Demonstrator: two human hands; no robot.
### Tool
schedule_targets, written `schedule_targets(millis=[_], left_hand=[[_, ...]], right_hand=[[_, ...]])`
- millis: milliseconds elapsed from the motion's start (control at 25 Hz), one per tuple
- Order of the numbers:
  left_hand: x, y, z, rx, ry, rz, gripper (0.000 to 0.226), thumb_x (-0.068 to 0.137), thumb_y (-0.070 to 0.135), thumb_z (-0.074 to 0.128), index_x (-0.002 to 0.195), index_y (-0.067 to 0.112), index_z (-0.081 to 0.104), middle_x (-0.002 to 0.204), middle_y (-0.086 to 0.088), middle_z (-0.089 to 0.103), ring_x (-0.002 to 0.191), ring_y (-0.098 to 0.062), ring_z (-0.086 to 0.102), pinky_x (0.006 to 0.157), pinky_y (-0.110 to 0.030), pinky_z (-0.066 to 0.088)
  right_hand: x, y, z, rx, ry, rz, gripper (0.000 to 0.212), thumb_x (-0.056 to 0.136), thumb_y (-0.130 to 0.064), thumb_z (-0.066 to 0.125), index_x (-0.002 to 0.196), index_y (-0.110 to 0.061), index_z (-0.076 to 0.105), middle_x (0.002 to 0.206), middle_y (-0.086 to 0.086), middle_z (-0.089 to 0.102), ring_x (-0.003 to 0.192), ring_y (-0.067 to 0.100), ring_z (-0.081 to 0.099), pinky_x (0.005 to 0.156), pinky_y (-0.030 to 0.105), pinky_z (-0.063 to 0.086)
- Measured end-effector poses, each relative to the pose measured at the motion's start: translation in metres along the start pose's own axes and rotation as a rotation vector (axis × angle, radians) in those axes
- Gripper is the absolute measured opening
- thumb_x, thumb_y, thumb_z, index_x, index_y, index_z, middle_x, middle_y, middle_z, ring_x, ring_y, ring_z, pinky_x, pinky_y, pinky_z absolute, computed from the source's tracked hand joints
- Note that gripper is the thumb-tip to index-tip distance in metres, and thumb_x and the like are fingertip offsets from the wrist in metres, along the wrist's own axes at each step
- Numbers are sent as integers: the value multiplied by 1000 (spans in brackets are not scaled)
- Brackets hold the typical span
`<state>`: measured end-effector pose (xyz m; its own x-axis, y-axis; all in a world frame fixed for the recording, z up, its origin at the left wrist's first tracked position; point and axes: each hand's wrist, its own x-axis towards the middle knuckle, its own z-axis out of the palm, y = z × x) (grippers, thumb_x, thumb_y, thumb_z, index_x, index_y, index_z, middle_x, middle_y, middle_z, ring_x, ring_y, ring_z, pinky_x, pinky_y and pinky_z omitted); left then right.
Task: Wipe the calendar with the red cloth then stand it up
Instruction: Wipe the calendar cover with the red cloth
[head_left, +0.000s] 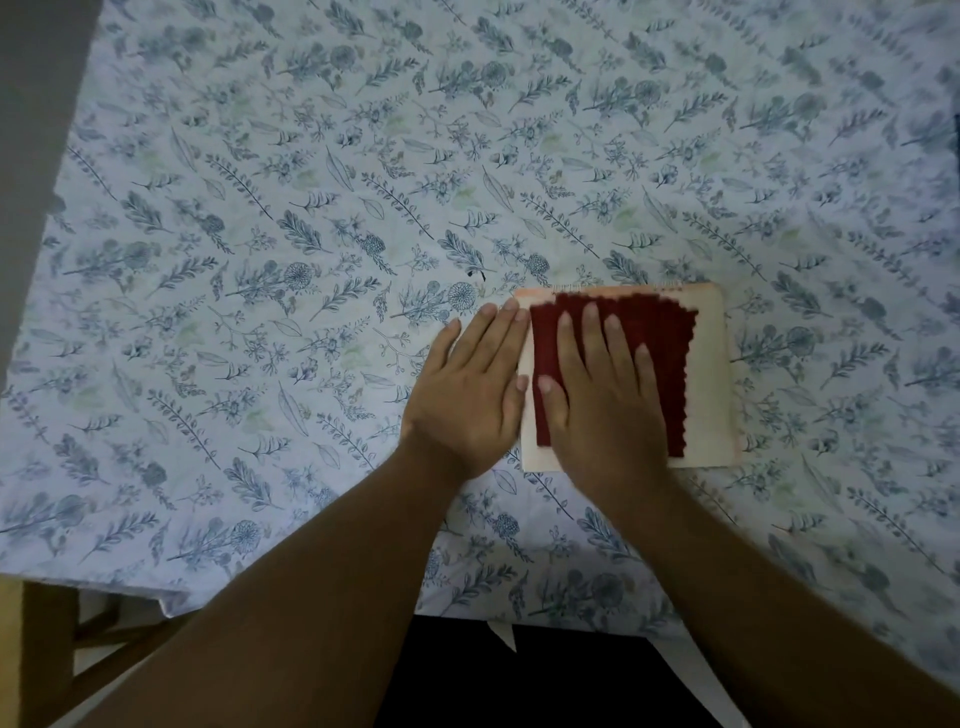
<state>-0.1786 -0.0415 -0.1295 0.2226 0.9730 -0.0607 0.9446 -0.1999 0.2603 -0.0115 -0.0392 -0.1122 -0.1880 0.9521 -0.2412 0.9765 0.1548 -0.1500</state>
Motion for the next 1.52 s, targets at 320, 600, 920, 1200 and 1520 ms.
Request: schedule_targets(millis=[320,600,920,1200,1520], left_hand=[[-1,0,2,3,23,8,62,104,36,29,161,12,21,169,-4,20,157,-17,11,125,-46,12],[1,-1,2,-6,12,-3,63,104,37,27,161,12,18,170,-3,17,157,-16,8,125,-46,11],[-1,1,1,20,17,-5,63,104,37,28,161,13,19,169,-3,18,157,-16,9,125,-45,12],[0,2,1,18,1,-12,64,103,37,26,161,13,18,170,-3,17,157,-16,8,126,-45,10],[-1,5,1,8,-2,-22,62,104,36,26,161,12,19,169,-4,20,156,-17,12,126,-44,10]], right_hand=[[32,-5,-7,31,7,88,65,106,-47,22,162,-18,6,170,8,5,156,27,2,125,50,5],[-48,11,12,-17,-13,14,66,104,-51,19,162,-20,12,169,7,11,156,26,8,124,51,10],[35,-2,-5,12,28,52,66,105,-48,19,162,-18,4,171,8,4,156,25,1,125,50,4],[-21,-4,9,-1,-29,4,63,104,-48,17,162,-23,8,170,5,7,156,24,3,125,50,6],[-66,18,9,17,2,31,64,104,-51,17,162,-25,8,170,2,5,156,21,1,125,48,4]])
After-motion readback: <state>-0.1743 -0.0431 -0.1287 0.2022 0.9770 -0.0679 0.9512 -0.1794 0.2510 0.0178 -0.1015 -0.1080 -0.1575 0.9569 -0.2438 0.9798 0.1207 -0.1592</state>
